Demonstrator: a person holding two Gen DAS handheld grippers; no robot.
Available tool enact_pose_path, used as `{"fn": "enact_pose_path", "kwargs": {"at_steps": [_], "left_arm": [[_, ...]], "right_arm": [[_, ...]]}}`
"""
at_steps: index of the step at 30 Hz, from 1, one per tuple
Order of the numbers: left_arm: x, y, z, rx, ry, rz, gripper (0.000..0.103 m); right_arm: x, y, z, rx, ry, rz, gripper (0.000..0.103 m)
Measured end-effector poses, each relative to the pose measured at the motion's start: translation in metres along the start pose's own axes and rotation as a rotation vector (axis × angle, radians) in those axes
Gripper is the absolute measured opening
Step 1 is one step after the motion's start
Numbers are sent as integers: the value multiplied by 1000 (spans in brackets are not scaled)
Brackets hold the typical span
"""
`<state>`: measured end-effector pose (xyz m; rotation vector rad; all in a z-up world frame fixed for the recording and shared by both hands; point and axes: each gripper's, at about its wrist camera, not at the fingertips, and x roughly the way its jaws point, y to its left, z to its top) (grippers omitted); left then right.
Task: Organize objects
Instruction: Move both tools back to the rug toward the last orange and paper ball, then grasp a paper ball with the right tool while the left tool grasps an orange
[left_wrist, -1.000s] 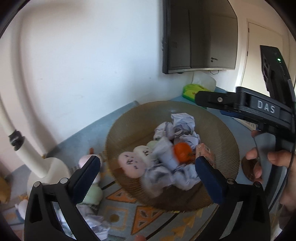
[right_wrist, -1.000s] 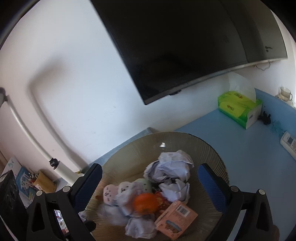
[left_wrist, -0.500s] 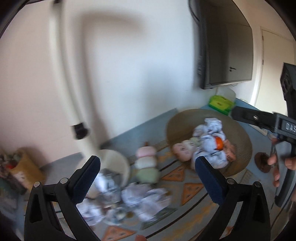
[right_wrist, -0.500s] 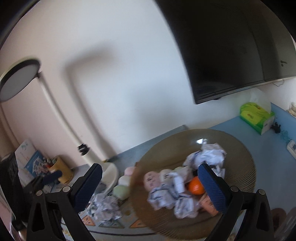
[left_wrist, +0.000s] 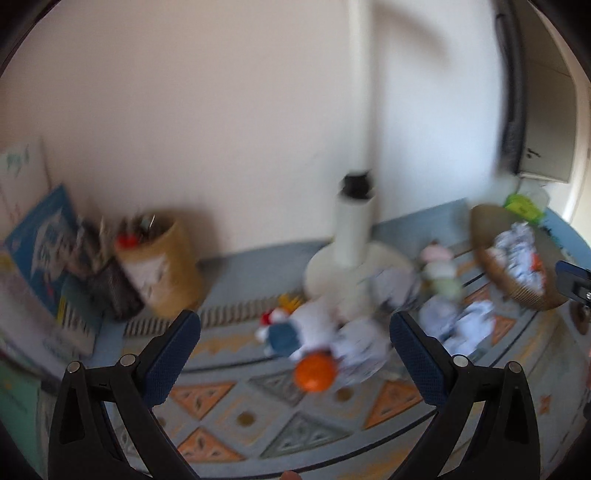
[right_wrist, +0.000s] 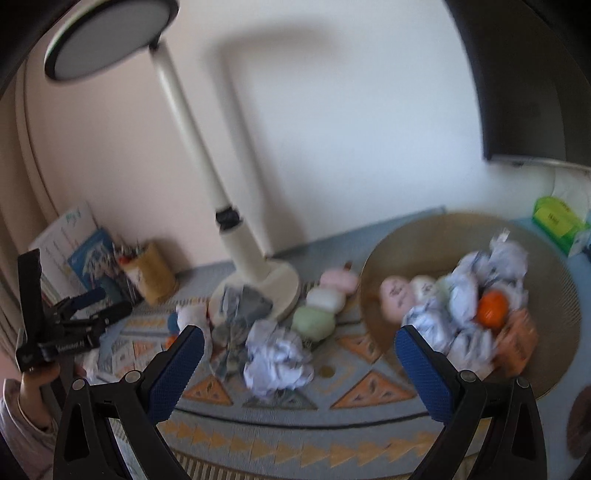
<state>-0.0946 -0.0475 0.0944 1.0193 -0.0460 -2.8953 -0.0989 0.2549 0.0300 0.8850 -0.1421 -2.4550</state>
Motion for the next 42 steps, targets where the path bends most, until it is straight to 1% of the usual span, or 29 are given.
{"fn": "enact_pose_path", "kwargs": {"at_steps": [3, 6, 11, 20, 24, 27, 30, 33, 34, 40, 41, 42], "left_arm": [[15, 8, -21, 0, 45, 10, 102], [36, 3, -36, 6, 82, 8, 102], [59, -2, -50, -7, 121, -6, 102], [84, 9, -52, -81, 160, -27, 102], [91, 8, -51, -79, 171, -28, 102], [97, 9, -50, -84, 193, -34, 102], [102, 11, -49, -103, 210, -47, 102], [108, 19, -49, -149, 232, -69, 102], [107, 20, -49, -156, 227, -73, 102], [108, 18, -49, -148, 233, -64, 103], [108, 18, -49, -148, 232, -65, 102], [107, 19, -49, -150, 230, -66, 98]], "right_arm": [[16, 4, -16, -1, 45, -3, 103], [32, 5, -31, -1, 84, -2, 103], [54, 8, -49, -11, 136, -13, 103], [78, 9, -60, -28, 164, -29, 103], [87, 10, -62, -45, 173, -48, 103], [93, 7, -62, -37, 183, -51, 103], [99, 4, -59, -7, 188, -37, 103], [104, 1, -57, 19, 187, -23, 103], [106, 1, -56, 28, 189, -12, 103], [119, 10, -53, 43, 195, 32, 103], [120, 11, -52, 51, 194, 49, 101], [120, 10, -52, 57, 190, 61, 86]]}}
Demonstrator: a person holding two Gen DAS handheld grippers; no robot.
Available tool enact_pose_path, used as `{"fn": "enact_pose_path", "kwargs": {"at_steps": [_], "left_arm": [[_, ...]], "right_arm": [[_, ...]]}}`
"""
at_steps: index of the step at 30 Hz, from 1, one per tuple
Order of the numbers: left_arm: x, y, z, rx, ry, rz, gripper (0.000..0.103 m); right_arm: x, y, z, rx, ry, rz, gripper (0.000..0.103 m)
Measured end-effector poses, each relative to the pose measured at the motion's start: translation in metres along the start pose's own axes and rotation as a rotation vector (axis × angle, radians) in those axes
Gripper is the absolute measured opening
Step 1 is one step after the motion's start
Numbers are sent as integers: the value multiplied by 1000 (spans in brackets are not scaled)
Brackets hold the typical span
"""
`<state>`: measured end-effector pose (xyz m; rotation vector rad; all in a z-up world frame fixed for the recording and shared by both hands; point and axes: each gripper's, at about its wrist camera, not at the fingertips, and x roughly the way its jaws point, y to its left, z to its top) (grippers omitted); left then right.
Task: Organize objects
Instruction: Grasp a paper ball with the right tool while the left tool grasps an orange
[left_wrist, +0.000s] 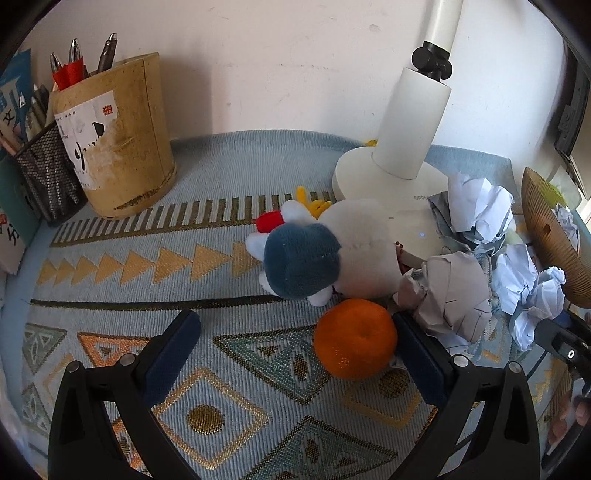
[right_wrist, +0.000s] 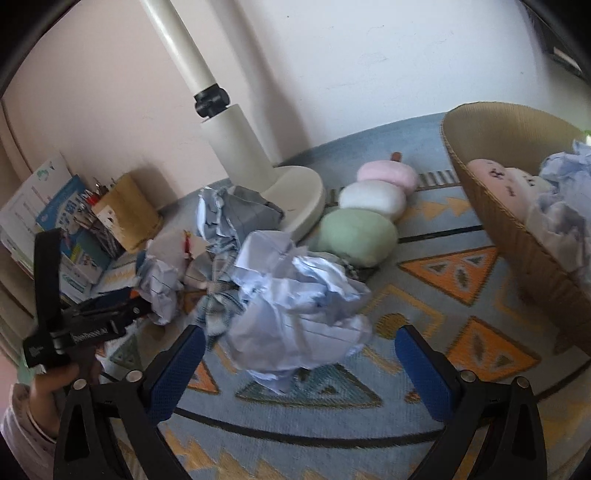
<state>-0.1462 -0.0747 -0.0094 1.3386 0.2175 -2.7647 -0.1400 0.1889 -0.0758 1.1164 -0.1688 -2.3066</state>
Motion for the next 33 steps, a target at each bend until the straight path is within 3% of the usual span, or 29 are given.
{"fn": "enact_pose_path", "kwargs": {"at_steps": [1, 2, 3, 6, 12, 16, 33], "left_arm": [[-2, 0, 0, -2, -9, 0, 87], [-6, -1, -1, 8, -37, -7, 43], [-8, -4, -2, 22, -39, -14, 35], [-13, -11, -5, 43, -42, 2, 35], [-36, 3, -13, -50, -117, -35, 35], [-42, 9, -17, -84, -156, -25, 35], [-42, -19, -18, 62, -200, 14, 35]], "right_arm": [[-2, -1, 0, 5, -6, 5, 59], [-4, -4, -1, 19, -16, -2, 58], [-6, -5, -1, 33, -27, -22, 55], [-14, -9, -5, 51, -52, -8, 51], [-41, -3, -12, 1, -147, 1, 51], [-47, -5, -17, 9, -152, 23, 51], [-49, 31, -24, -170, -167, -13, 51]]}}
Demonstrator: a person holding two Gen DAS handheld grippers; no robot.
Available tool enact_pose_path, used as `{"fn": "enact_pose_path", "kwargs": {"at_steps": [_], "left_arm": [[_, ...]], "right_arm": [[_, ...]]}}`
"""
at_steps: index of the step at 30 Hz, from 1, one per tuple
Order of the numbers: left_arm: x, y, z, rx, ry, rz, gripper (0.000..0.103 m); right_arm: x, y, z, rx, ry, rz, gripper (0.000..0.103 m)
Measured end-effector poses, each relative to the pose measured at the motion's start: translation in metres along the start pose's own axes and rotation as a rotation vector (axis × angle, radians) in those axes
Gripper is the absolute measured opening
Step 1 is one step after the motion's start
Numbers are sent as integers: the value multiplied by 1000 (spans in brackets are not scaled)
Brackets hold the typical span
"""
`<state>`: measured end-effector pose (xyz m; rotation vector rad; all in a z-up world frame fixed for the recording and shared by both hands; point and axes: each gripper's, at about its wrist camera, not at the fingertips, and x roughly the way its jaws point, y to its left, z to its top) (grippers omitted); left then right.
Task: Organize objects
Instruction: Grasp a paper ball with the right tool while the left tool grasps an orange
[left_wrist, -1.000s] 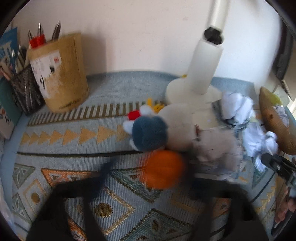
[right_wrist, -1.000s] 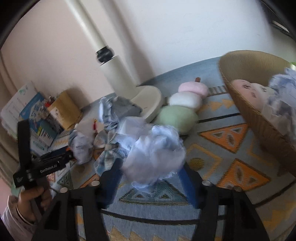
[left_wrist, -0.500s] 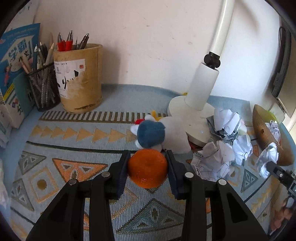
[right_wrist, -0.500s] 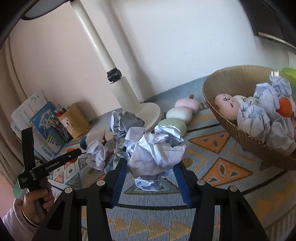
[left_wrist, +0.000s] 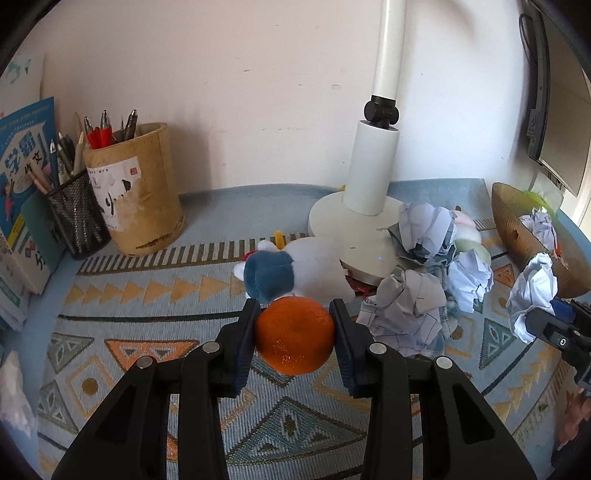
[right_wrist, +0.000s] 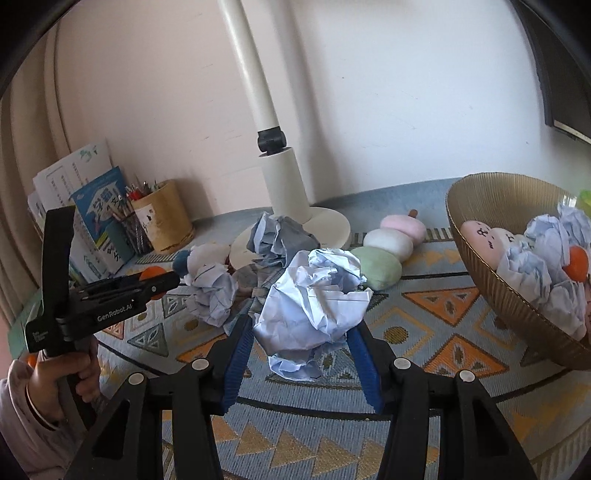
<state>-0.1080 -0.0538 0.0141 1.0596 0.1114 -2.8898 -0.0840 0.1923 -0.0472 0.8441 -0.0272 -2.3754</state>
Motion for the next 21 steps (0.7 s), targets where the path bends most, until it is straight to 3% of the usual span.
{"fn": "enact_pose_path", "kwargs": {"at_steps": [21], "left_arm": [[2, 4, -1, -14, 9, 3, 35]], "right_arm": [[-1, -6, 0, 35, -2, 18, 52]]}}
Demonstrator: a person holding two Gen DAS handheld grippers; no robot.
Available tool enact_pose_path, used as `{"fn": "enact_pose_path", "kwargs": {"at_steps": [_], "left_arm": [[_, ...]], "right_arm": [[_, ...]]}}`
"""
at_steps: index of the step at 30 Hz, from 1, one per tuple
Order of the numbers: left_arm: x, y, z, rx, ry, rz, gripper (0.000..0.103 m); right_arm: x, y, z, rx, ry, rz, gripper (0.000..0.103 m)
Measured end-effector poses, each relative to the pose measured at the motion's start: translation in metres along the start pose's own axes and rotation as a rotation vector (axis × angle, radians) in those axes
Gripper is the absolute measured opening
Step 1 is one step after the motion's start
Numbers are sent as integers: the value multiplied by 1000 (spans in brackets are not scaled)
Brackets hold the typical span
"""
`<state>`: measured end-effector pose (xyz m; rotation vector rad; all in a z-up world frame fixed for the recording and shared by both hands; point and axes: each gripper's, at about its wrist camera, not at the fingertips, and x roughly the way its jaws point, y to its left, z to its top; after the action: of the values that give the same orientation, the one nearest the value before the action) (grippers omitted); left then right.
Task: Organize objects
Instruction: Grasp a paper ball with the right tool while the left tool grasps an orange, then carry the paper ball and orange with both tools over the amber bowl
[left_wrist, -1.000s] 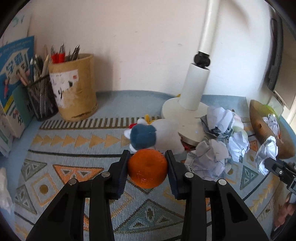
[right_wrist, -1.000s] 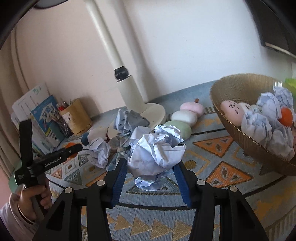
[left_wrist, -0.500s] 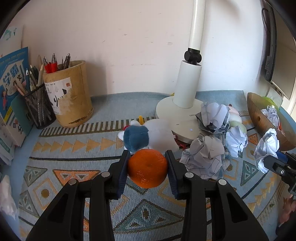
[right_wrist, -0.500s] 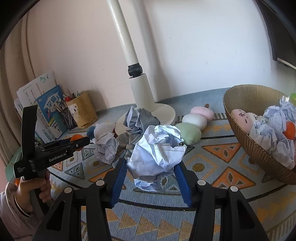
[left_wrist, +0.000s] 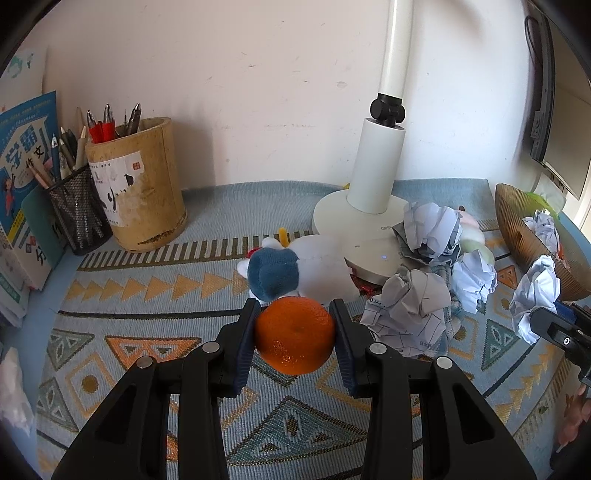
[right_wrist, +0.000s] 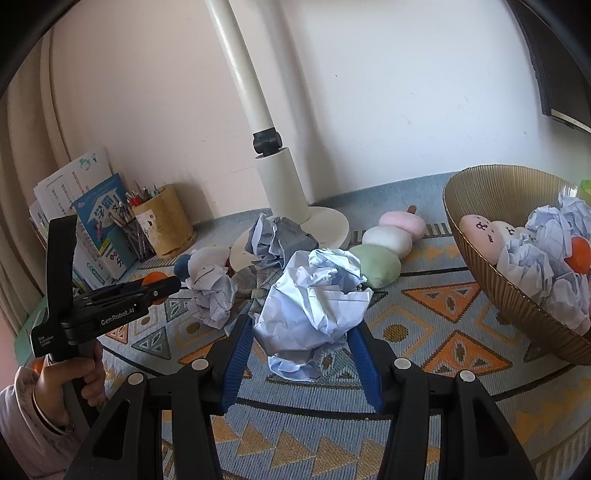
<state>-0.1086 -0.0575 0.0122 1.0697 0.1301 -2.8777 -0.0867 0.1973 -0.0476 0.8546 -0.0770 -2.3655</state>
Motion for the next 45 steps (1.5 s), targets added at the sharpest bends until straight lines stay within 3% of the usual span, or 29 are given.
{"fn": "enact_pose_path", "kwargs": {"at_steps": [25, 31, 37, 45], "left_arm": [[-5, -4, 1, 22, -35, 35, 35], [-14, -4, 5, -1, -56, 32, 35], [-38, -27, 44, -8, -122, -21, 35], [-48, -113, 101, 109, -197, -136, 35]], "right_arm": [[-5, -5, 0, 18, -31, 27, 52], [-13, -12, 4, 88, -36, 100, 52], [-52, -21, 44, 94, -132, 126, 52], [-92, -72, 105, 77, -202, -15, 52]]}}
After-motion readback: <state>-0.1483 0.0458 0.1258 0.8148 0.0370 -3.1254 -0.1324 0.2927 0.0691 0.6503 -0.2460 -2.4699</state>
